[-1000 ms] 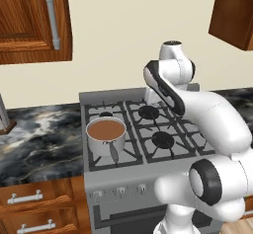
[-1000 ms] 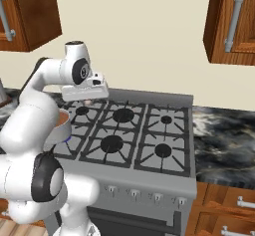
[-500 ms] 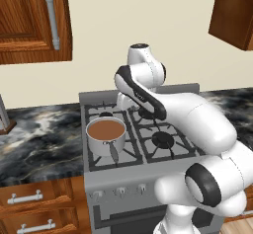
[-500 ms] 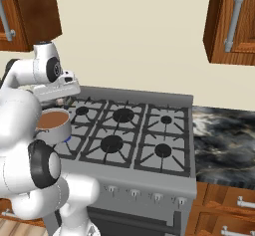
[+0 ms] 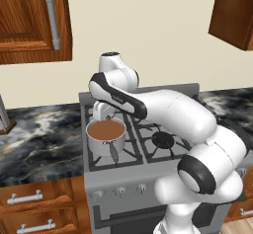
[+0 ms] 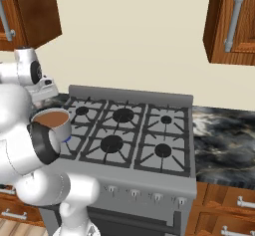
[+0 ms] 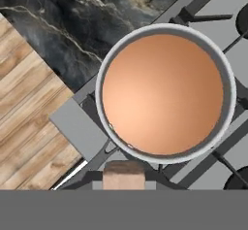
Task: Pick up the sugar cube(s) and place them in the saucepan with hot chocolate.
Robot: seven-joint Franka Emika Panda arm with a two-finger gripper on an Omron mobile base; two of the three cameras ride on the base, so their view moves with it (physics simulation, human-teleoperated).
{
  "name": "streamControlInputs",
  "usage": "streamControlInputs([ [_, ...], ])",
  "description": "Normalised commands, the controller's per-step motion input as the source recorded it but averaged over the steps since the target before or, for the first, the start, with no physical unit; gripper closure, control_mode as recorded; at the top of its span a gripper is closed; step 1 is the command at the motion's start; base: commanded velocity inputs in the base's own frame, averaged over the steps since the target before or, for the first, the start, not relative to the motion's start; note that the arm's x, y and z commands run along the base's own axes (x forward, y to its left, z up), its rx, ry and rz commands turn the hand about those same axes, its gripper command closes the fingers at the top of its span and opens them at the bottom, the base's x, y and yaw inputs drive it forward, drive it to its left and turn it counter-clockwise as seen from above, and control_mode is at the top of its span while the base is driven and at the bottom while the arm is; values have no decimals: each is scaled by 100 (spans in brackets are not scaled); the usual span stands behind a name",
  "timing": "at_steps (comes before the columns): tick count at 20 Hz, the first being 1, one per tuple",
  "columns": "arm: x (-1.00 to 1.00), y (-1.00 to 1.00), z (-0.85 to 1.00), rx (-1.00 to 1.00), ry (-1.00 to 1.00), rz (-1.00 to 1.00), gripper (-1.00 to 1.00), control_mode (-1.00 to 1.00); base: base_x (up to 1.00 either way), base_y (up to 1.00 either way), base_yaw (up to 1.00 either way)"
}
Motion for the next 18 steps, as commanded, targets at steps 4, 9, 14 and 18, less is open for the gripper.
streamControlInputs([
  [4, 20, 7, -36, 0, 12, 2, 100, -100, 0, 0, 0],
  [9, 3, 0, -21, 0, 7, 0, 100, -100, 0, 0, 0],
  [14, 3, 0, -25, -4, -1, 0, 100, -100, 0, 0, 0],
  [18, 4, 0, -21, -10, -7, 0, 100, -100, 0, 0, 0],
])
